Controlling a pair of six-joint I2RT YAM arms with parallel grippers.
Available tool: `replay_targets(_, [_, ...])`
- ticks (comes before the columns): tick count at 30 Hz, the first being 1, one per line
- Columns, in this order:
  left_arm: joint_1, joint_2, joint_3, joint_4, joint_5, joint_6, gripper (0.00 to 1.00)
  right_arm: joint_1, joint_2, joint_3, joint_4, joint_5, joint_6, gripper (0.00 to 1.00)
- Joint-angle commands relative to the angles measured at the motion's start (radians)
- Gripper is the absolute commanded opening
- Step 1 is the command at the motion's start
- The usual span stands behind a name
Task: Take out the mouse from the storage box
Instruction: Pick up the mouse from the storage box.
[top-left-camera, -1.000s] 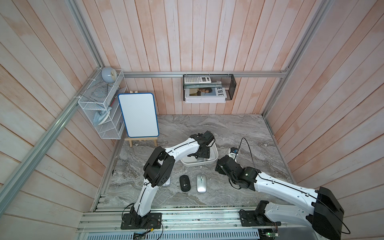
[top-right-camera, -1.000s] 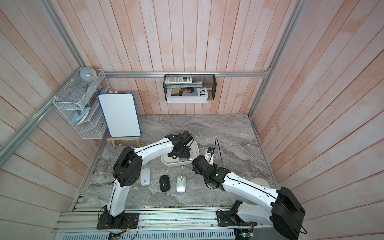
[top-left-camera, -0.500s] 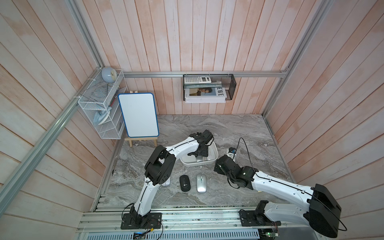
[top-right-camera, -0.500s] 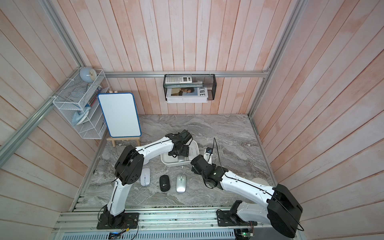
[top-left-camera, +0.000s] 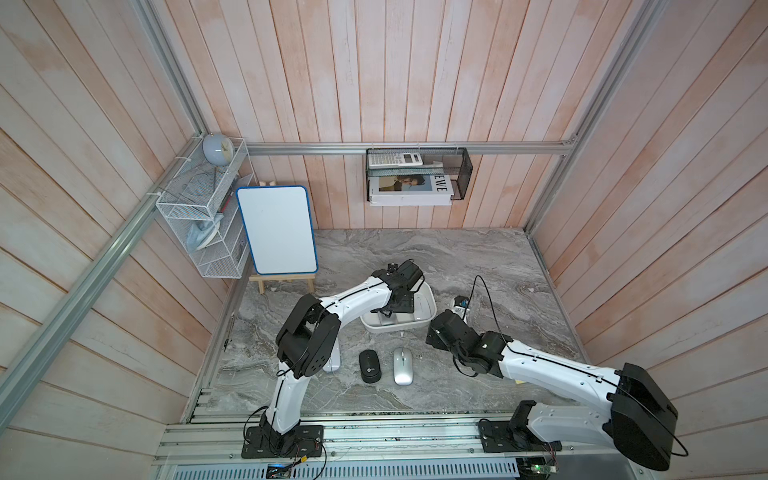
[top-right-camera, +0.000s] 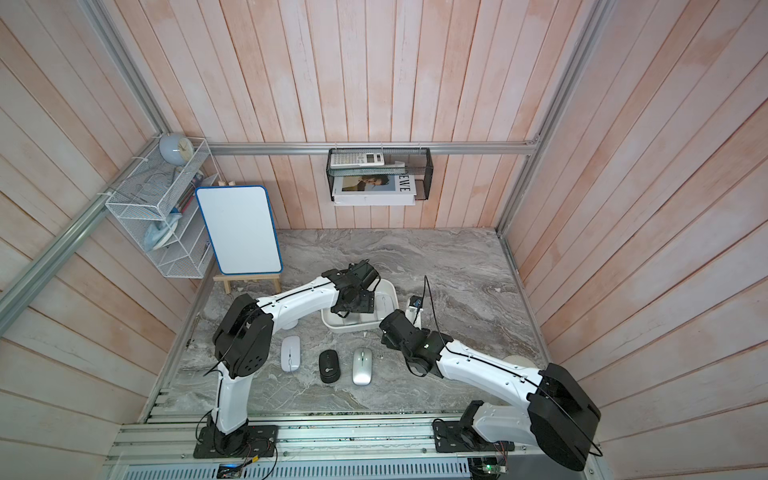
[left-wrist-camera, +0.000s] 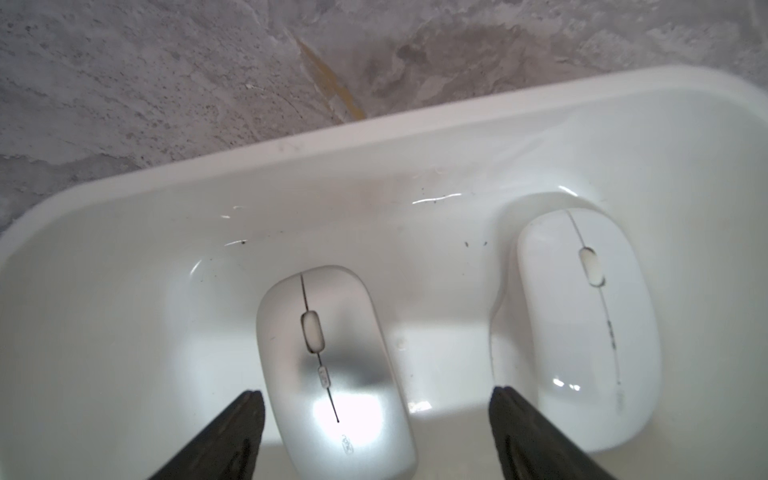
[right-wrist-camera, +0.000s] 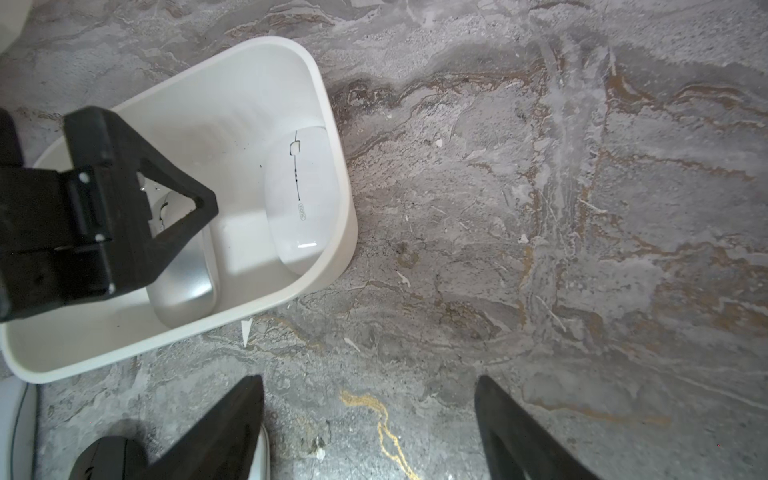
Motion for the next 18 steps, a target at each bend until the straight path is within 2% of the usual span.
replay_targets(1, [0.002,0.004,0.021,-0.031,-0.040,-0.063,0.91,-0.008,-0.001,0.038,-0.020,-0.003,0.005,0.84])
replay_targets(7, [0.002,-0.013,-0.026,-0.019,-0.088,-0.161,0.94,-0.009,-0.001,0.038,-0.017,-0.002,-0.001,0.84])
replay_targets(14, [0.029,0.037,-0.042,0.005,-0.028,-0.183,0.95,-0.009,0.000,0.035,-0.018,-0.014,0.003,0.84])
replay_targets(18, [0.038,0.059,-0.046,0.025,-0.007,-0.187,0.96,-0.010,-0.015,0.033,-0.035,0.008,-0.009,0.91])
